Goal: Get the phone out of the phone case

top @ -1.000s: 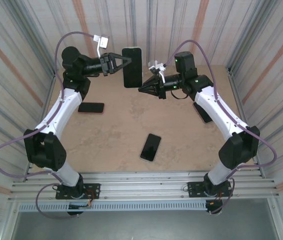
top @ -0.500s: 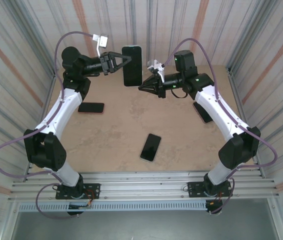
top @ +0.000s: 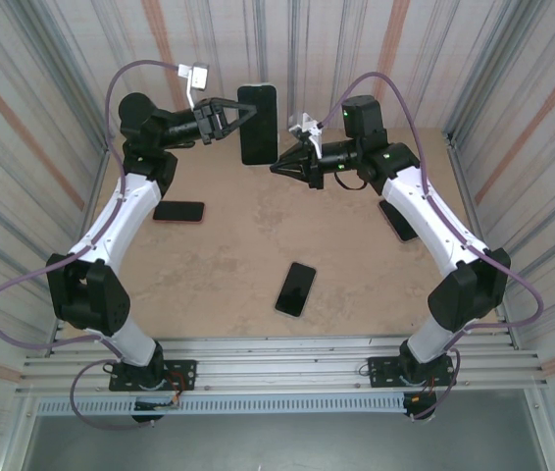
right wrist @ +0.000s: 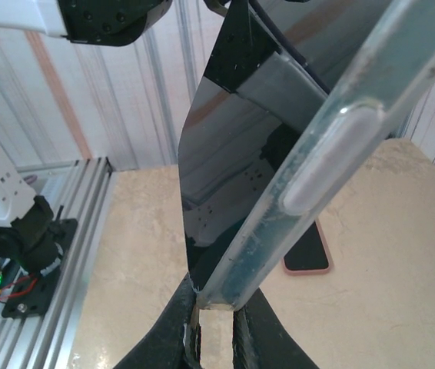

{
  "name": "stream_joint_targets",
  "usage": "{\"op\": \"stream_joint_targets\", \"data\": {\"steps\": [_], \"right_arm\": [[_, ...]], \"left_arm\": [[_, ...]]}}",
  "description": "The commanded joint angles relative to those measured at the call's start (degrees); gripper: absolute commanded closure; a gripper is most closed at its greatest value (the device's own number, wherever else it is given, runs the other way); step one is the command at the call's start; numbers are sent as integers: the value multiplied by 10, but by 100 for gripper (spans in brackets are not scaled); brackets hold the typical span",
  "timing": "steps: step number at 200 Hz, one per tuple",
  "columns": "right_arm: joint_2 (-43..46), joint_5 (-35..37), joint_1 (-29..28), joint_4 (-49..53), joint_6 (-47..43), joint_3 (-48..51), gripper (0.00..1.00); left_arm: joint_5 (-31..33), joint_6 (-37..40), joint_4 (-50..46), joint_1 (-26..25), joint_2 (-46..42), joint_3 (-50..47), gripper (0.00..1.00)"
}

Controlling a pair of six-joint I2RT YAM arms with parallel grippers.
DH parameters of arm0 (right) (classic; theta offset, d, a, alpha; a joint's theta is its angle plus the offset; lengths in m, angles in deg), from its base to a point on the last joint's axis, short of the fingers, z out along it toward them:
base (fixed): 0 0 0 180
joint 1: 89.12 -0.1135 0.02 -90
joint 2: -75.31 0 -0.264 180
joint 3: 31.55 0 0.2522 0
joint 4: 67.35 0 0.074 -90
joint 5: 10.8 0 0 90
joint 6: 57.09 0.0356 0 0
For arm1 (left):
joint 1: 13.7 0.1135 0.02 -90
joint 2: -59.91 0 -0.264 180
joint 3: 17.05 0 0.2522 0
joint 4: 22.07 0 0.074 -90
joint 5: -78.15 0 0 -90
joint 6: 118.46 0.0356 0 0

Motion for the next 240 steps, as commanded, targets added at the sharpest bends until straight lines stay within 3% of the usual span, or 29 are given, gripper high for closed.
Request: {"op": "stream_joint_targets", "data": {"steps": [1,182,240], "right_arm": [[-19,91,0,-112,21,-32,91],[-26,186,3,-84,15,-29,91],[16,72,23,-232,138,58,85]], "left_arm": [[-86,-89,-1,-51,-21,-1,100],[-62,-107,20,-51,-19,-11,100],[-8,-48,-42,-31,-31,-24,100]]}}
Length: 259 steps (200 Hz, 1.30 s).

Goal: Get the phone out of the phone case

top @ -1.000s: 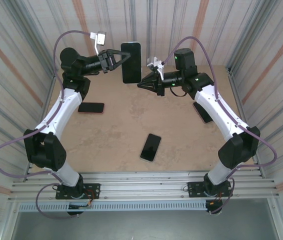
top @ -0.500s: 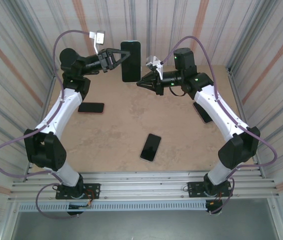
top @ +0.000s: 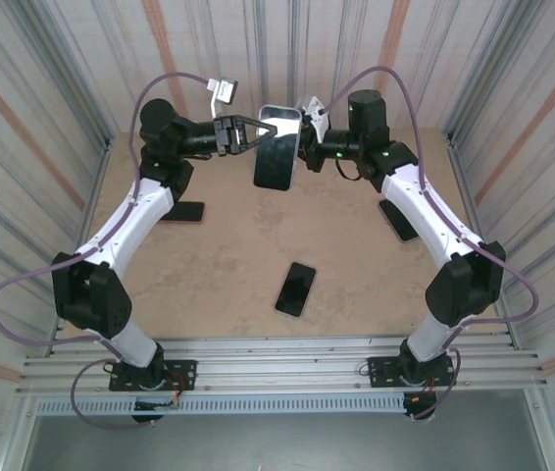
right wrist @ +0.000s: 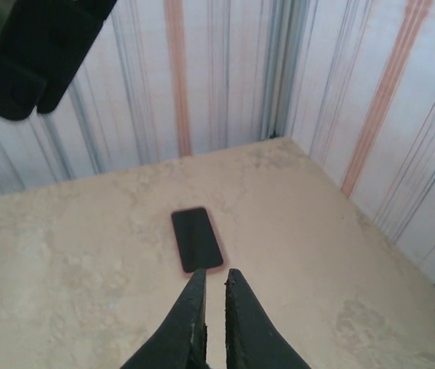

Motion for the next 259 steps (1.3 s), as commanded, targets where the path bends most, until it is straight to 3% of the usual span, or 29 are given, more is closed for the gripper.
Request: {"op": "stream_joint_targets", "data": {"steps": [1,34,68,89,129,259], "right_arm": [[32,-52,5,-105,82,37,85],[59,-57,19,-121,141,84,79],[99,-67,25,-206,279,154,60],[115,-74,18,-247,355,187,53],[117,-51,5,-317,448,228,52],[65,-56,-8,-311,474,187,56]], "left_arm": [[24,10,-13,18,-29,-6,100],[88,-15,-8,43,-36,-20,100],[143,-60,-29,62,-43,-28,100],[174,-101,-40,67,-45,-37,100],[188,-143,-17,62,-41,-48,100],[187,-187,35,45,-30,-47,100]]}}
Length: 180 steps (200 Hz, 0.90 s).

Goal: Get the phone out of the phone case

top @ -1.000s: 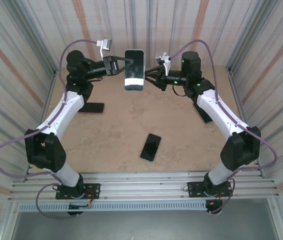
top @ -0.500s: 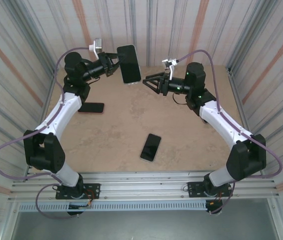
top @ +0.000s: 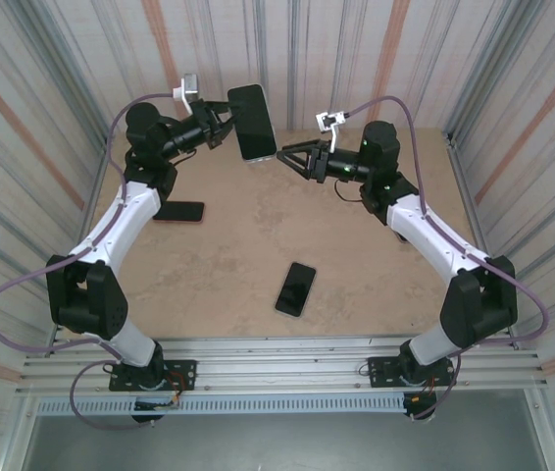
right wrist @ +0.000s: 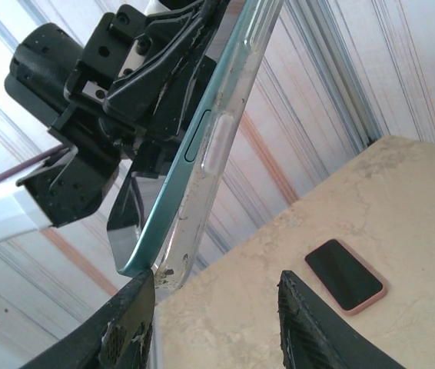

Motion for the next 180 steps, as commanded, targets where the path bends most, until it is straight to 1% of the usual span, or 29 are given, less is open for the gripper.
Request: {"op": "stream_joint_targets", "data": {"steps": [1,24,42,60,82,115,135,169,180], "right_arm": [[-16,-2,-8,3,12,-26,56],[-24,-2,-13,19,18,-36,56],[-31,-3,-16,5,40,-38,56],[-33,-2,-21,-18,66,-36,55],[-34,15,-24,-66,133,-25,55],[-36,48,-34,-134,237,-9,56],[-34,66,-41,-167,275,5,60],[-36,69,-45,-192,303,19,74],[-37,72,-44,-202,315,25,79]], "left_arm": [[-5,-29,62,-15,-16,3,100],[5,-45,79,-22,-13,-1,100],[8,-58,91,-28,-8,-3,100],[7,-53,85,-30,-6,-5,100],[9,-44,75,-31,-5,-12,100],[11,-70,99,-34,12,-28,100],[11,-76,104,-34,18,-37,100],[10,-76,101,-34,29,-36,100],[10,-74,95,-33,31,-37,97]]}}
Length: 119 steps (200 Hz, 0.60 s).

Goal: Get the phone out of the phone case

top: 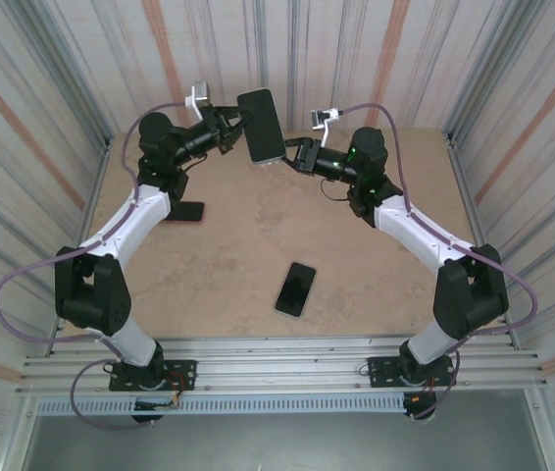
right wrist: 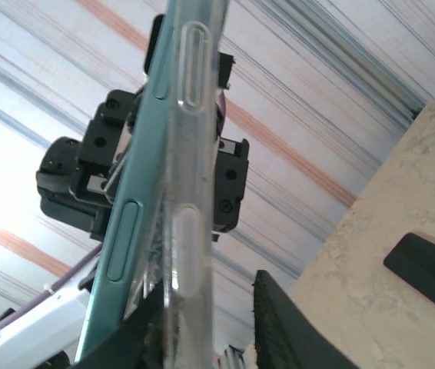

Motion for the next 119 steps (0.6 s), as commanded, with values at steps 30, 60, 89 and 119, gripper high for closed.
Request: {"op": "stream_joint_targets", "data": {"steps": [30,60,89,119], "right_arm": [[-5,16,-10,-83,62,15,89],[-9,30,-3,-96,94,28,95],[-14,40,4,-119,119,38,98],[-18,62,12,-136,130,47,98]], "left_arm": [[-9,-3,1,-6,18,1,86],[-9,-1,-12,-3,22,8,67],[-3,11,-38,-2,17,6,44],[15,51,-120,1,-3,-2,27]]}}
